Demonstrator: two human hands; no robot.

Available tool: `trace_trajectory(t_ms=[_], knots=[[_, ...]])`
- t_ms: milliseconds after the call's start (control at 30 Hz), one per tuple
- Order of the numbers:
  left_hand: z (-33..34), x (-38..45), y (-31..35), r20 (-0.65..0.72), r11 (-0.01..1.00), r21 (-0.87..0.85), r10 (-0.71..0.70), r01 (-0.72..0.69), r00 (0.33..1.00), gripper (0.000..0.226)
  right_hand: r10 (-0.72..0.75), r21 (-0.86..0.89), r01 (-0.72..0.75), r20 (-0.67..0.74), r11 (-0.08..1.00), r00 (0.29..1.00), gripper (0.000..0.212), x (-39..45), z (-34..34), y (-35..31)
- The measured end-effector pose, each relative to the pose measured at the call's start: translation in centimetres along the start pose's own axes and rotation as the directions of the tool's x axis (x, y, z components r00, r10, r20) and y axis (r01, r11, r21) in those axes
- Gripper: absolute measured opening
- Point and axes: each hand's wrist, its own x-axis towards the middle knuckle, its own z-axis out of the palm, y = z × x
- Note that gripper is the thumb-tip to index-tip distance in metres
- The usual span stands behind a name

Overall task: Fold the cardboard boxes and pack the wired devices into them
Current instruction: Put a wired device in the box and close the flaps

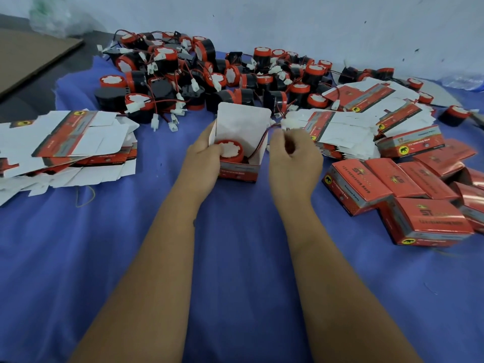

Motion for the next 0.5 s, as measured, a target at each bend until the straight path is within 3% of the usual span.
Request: trace_trajectory(t_ms=[67, 100, 267, 400, 500], knots=[[0.1, -0.3, 0.1, -0.037, 1.000, 0.002, -0.002, 0.002, 0.999, 0.048, 0.164, 0.166, -0.173, 0.067, 0.971, 0.984, 0.013, 0.7, -0.5, 0.0], [0.1, -0.5, 0.2, -0.046, 1.000, 0.009, -0.005, 0.005, 0.999, 0.048, 0.187, 0.270, -0.212, 0.117, 0.939, 0.975, 0.021, 1.0, -0.9, -0.1], [0.4, -0.6, 0.3, -0.039, 0.997, 0.078, 0.007, -0.004, 0.999, 0.034, 0.092, 0.556, -0.251, 0.298, 0.792, 0.950, 0.024, 1.8, -1.7, -0.8], [0.6, -0.9, 0.2, 0.028, 0.983, 0.169, 0.068, -0.071, 0.997, 0.050, 0.009, 0.492, -0.208, 0.376, 0.845, 0.927, 0.045, 1.4, -1.8, -1.6], [0.7, -0.6, 0.1, 0.011, 0.975, 0.202, 0.091, -0.092, 0.996, 0.050, -0.096, 0.351, -0.066, 0.424, 0.934, 0.901, 0.037, 0.9, -1.8, -2.4]])
